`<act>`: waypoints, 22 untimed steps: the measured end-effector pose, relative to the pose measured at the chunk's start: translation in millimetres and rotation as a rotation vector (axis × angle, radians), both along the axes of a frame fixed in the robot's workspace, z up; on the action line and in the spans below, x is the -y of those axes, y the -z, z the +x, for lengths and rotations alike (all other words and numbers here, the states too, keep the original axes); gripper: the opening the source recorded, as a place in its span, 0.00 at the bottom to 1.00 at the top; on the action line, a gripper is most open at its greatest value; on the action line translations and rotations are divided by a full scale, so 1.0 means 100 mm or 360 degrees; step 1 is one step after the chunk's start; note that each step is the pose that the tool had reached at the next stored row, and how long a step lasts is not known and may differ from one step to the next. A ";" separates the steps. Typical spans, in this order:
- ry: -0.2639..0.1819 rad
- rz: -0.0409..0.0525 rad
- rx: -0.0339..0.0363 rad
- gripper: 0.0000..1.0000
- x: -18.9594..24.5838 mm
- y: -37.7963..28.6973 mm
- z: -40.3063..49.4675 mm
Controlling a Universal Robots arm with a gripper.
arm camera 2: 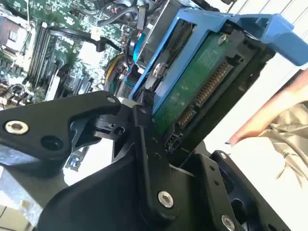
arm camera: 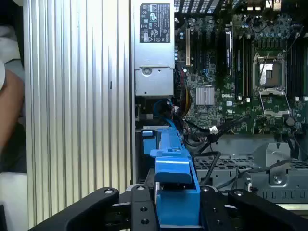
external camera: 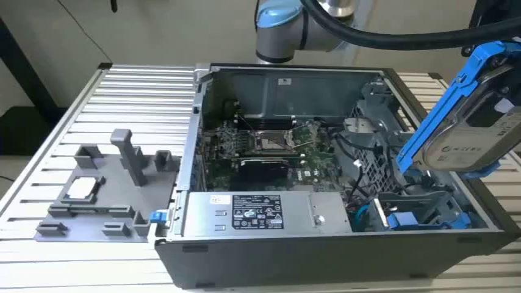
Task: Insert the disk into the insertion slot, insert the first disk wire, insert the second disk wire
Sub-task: 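Insert the disk into the insertion slot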
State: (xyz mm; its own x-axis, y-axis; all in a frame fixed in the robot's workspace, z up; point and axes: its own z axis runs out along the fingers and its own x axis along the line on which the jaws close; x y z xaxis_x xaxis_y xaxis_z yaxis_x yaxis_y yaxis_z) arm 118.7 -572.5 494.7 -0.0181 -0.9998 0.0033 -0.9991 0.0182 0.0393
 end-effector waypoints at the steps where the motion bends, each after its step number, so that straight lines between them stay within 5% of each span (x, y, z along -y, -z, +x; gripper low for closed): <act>1: 0.0000 0.0000 0.0000 0.33 0.000 0.000 0.000; 14: 0.0000 0.0000 0.0001 0.33 0.000 0.010 0.001; 19: 0.0000 0.0001 0.0022 0.33 0.000 0.074 0.000; 22: 0.0000 0.0001 0.0025 0.33 0.000 0.115 0.001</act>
State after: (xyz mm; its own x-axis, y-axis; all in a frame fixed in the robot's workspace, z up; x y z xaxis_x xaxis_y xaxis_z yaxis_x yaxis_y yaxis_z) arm 118.8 -572.5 483.2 -0.0180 -0.9998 0.0025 -0.9996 0.0181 0.0238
